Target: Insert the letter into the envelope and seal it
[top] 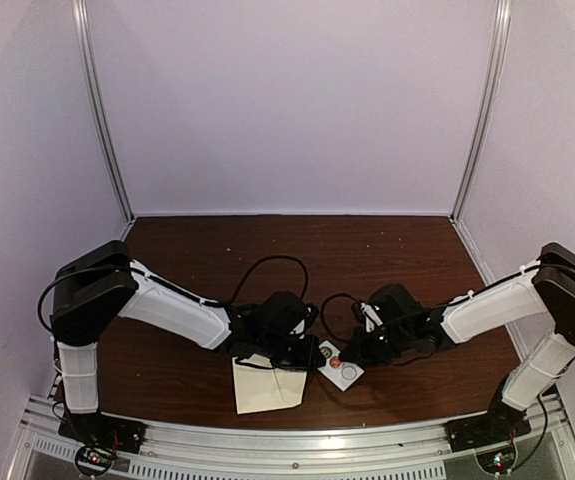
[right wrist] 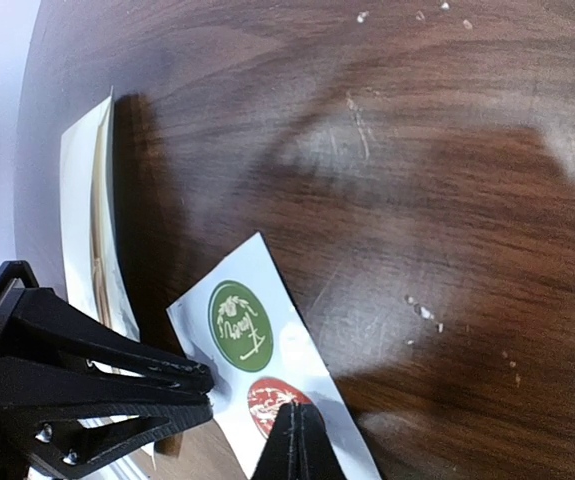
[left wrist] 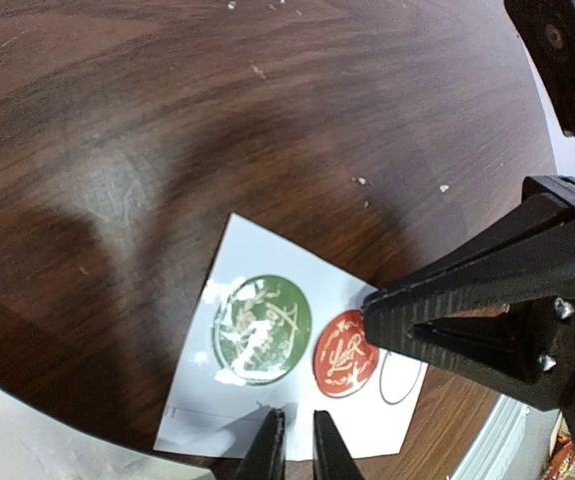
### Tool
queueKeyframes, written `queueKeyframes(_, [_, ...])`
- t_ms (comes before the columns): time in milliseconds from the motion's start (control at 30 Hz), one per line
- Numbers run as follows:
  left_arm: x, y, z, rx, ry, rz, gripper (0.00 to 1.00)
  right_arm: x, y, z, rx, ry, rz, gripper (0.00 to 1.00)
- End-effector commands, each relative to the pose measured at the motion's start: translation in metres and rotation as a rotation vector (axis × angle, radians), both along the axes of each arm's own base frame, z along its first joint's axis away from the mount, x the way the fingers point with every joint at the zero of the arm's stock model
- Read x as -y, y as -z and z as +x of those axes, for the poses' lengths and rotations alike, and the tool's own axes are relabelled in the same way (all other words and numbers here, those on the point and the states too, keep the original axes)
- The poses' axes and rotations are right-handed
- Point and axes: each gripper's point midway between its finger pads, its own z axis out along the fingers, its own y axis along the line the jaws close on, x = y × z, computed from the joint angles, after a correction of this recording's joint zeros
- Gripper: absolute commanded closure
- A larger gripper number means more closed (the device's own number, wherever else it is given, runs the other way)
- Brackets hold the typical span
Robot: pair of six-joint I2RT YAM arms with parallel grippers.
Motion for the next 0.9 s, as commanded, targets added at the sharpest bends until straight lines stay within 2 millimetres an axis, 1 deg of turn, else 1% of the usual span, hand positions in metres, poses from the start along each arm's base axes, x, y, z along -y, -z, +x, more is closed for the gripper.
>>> queueKeyframes(0, [-0.011, 0.02, -0.008, -0.032, -0.005, 0.059, 0.9, -0.001, -0.024, 0.006, 0.05, 0.017, 0.038, 1.0])
queueKeyframes(100, [-0.012, 0.02, -0.008, -0.034, -0.01, 0.061, 0.9, -0.004, -0.043, 0.008, 0.08, 0.014, 0.081, 1.0])
queueKeyframes(200, [-0.012, 0.021, -0.008, -0.036, -0.011, 0.063, 0.9, -0.003, -0.053, 0.009, 0.099, 0.016, 0.087, 1.0])
queueKeyframes(267, [-0.012, 0.021, -0.008, -0.035, -0.012, 0.062, 0.9, -0.001, -0.055, 0.009, 0.104, 0.019, 0.081, 1.0])
queueKeyframes(433, [-0.01, 0.017, -0.006, -0.031, -0.013, 0.055, 0.91, 0.004, -0.05, 0.007, 0.1, 0.029, 0.06, 1.0])
queueKeyframes(533, [-0.007, 0.011, -0.004, -0.016, -0.013, 0.041, 0.91, 0.007, -0.052, 0.007, 0.104, 0.037, 0.057, 1.0])
queueKeyframes(633, [0.001, -0.012, 0.004, 0.037, -0.014, 0.008, 0.89, 0.011, -0.063, 0.011, 0.139, 0.059, 0.057, 1.0])
queueKeyframes(800, [0.016, -0.071, 0.017, 0.141, 0.002, -0.069, 0.82, 0.028, -0.089, 0.016, 0.213, 0.104, 0.042, 1.0])
queueKeyframes(867, [0.015, -0.094, 0.02, 0.176, -0.008, -0.094, 0.79, 0.036, -0.097, 0.016, 0.233, 0.123, 0.04, 1.0])
